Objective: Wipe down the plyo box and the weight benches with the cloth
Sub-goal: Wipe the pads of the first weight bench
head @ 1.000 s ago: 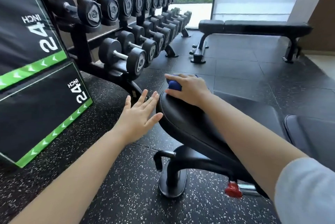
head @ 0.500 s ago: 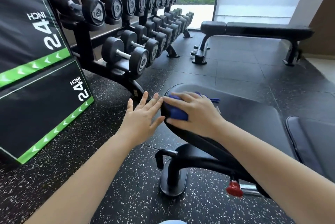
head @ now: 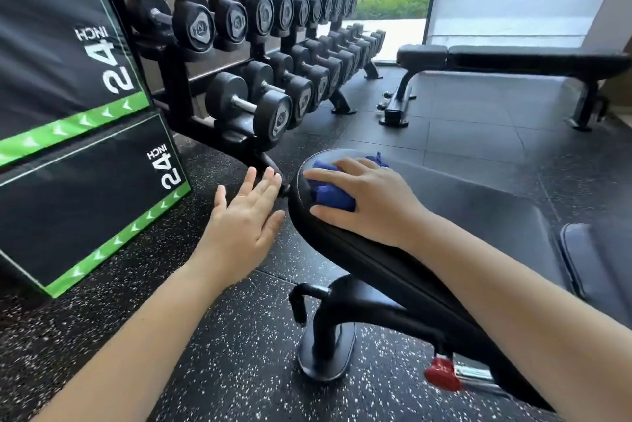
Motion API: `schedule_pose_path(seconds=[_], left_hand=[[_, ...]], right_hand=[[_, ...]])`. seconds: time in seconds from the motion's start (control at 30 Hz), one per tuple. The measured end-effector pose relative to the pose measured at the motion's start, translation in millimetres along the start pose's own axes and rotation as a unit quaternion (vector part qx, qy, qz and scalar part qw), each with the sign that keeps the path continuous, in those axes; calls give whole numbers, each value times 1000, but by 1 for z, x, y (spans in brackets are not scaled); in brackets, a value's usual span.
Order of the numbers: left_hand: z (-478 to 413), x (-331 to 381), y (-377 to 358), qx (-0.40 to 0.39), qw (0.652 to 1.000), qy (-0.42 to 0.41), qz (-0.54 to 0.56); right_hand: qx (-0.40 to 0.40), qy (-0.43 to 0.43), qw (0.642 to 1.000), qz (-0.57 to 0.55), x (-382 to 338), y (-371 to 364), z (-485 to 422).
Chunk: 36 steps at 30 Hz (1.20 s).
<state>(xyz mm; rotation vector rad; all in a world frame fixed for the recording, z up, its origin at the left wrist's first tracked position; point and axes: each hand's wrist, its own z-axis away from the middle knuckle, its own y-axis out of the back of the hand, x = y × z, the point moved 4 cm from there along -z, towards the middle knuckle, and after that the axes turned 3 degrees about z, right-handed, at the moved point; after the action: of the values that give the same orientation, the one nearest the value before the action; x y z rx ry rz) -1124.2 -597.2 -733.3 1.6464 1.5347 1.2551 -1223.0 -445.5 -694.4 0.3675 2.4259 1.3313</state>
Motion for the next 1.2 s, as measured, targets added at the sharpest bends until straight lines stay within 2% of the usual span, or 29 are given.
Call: schedule_pose_path(seconds=[0.1,0.27,0.53,0.63,0.73,0.9,1.07,1.13,1.2], left_hand=[[8,11,1,33,999,-13,3],[19,58,-2,74,992,-94,-24],[33,123,-29,50,967,-218,-120],[33,141,-42,41,961,-244,-123],[33,155,-51,36,954,-276,-115],[28,160,-56,37,950,-294,-96],[26,144,-53,43,956,-277,-85],[23,137,-50,44,960,-264,-82],[20,134,-49,43,962,-258,-74]], right_hand=[[42,39,998,3,3,11,40],[77,65,994,49,8,19,87],[140,42,963,226,11,37,180],[132,10,944,303,17,35,217],[157,-37,934,318,26,34,251],[263,-70,925,264,34,27,275],[403,-160,864,256,16,22,244],[405,-192,847,288,10,20,233],[383,-206,844,314,9,19,228]])
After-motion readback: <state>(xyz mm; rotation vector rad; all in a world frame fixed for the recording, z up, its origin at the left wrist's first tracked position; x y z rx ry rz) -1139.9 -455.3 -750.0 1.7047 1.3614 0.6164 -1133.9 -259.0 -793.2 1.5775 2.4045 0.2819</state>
